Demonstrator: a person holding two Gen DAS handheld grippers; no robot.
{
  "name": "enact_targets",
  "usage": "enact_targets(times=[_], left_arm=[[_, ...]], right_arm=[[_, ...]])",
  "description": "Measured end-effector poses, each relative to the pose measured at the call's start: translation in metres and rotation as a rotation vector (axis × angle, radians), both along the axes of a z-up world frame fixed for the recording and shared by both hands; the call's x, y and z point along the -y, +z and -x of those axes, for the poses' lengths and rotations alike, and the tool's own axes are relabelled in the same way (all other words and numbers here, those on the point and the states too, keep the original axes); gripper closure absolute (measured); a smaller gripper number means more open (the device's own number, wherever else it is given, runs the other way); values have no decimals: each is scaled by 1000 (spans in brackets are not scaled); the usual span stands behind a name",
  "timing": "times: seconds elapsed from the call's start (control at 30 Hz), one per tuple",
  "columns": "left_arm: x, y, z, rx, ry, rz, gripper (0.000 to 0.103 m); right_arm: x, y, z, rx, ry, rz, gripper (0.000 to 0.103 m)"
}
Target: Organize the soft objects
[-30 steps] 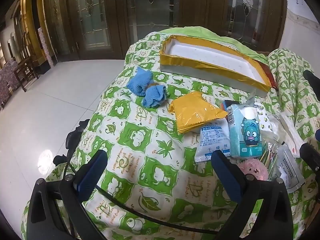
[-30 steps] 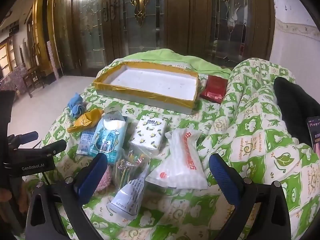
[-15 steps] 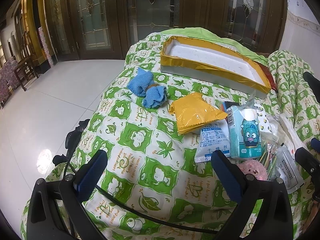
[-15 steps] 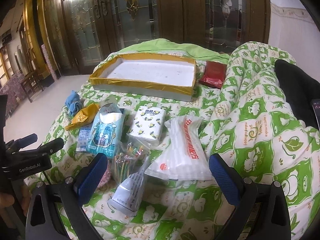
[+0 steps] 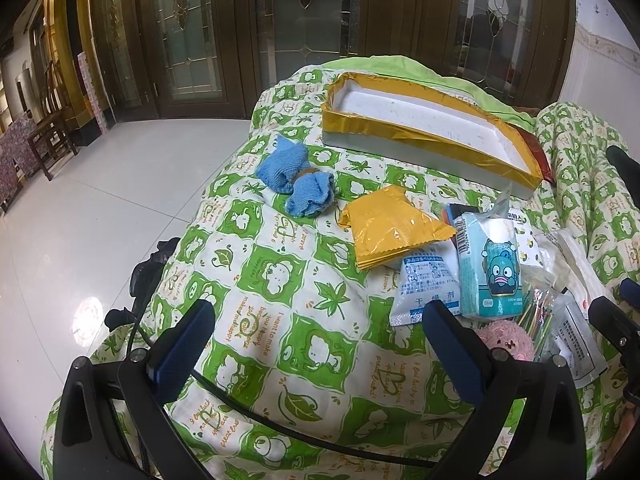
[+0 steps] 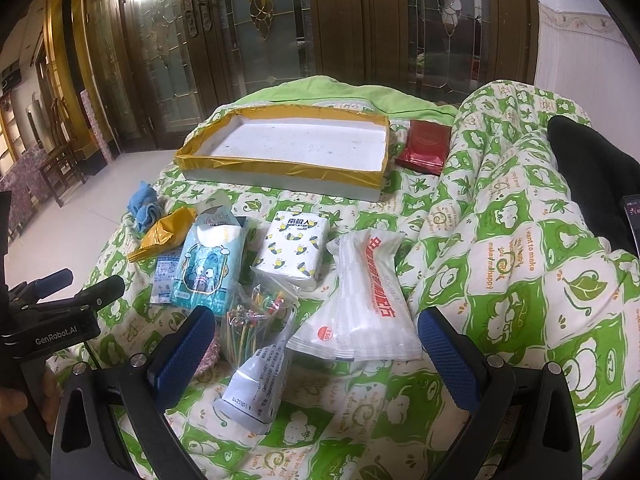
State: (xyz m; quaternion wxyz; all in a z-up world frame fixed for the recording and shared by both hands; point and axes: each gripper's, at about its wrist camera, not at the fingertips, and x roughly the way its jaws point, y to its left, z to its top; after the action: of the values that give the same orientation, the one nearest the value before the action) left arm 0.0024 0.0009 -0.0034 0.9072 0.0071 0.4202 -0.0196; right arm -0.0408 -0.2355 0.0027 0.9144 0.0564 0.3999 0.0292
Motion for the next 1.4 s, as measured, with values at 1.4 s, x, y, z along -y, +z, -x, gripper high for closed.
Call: enact_targets(times=[1.4], left_arm=[[39, 4, 19, -31, -236, 145, 0]], right_arm=[[29, 17, -6, -153, 93, -180, 26]])
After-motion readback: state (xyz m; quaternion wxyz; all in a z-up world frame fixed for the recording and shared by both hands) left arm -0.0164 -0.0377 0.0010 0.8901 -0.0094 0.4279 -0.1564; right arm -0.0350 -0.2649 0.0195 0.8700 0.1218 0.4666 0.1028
